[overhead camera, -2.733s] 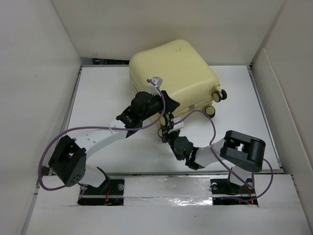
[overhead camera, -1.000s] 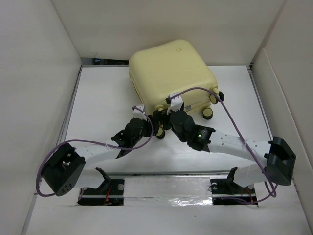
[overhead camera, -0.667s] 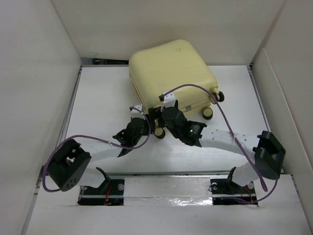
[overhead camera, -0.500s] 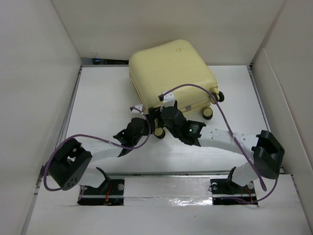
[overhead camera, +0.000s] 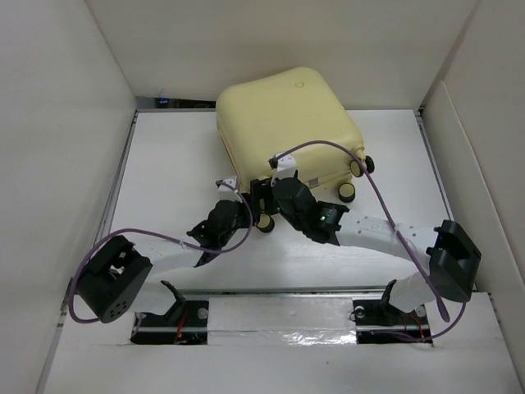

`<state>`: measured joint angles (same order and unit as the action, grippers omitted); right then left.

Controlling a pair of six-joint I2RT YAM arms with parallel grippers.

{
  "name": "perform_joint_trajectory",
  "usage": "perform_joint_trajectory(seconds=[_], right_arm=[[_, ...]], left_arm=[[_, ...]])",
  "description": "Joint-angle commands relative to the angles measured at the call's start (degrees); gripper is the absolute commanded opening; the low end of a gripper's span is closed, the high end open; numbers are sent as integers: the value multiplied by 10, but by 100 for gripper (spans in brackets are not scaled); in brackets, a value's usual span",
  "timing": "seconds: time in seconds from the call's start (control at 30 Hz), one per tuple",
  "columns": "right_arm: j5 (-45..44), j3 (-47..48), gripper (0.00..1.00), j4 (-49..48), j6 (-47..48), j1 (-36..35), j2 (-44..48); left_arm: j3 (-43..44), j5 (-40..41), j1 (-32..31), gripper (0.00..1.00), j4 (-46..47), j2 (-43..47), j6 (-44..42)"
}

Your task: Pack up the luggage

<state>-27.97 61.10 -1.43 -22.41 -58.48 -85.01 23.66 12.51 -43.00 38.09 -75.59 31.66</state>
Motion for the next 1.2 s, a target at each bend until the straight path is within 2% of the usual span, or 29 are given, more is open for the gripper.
perform_joint_trajectory(seconds=[0.0, 0.33, 0.43, 0.67, 0.77, 0.9, 0.93, 1.0, 1.17], right_arm=[[-54, -13, 86, 28, 3, 35, -13], [-50, -43, 93, 29, -5, 53, 64], [-23, -58, 95, 22, 1, 69, 86], [-5, -65, 93, 20, -5, 74, 64], [13, -74, 90, -16, 7, 74, 64], [31, -39, 89, 10, 26, 74, 34], [34, -21, 89, 33, 31, 74, 26], [34, -8, 89, 40, 35, 62, 13], [43, -4, 89, 30, 40, 62, -2]], left_arm=[[-3, -62, -21, 37, 125, 55, -34], [-18, -72, -21, 35, 146, 72, -44], [-31, -71, -21, 34, 149, 79, -48], [-15, -66, -21, 35, 148, 64, -57], [-7, -61, -21, 35, 143, 55, -59], [-5, -50, -21, 33, 137, 47, -63], [-4, -47, -21, 32, 131, 44, -63], [5, -34, -21, 22, 111, 36, -62], [3, -4, -21, 25, 87, 34, -56]])
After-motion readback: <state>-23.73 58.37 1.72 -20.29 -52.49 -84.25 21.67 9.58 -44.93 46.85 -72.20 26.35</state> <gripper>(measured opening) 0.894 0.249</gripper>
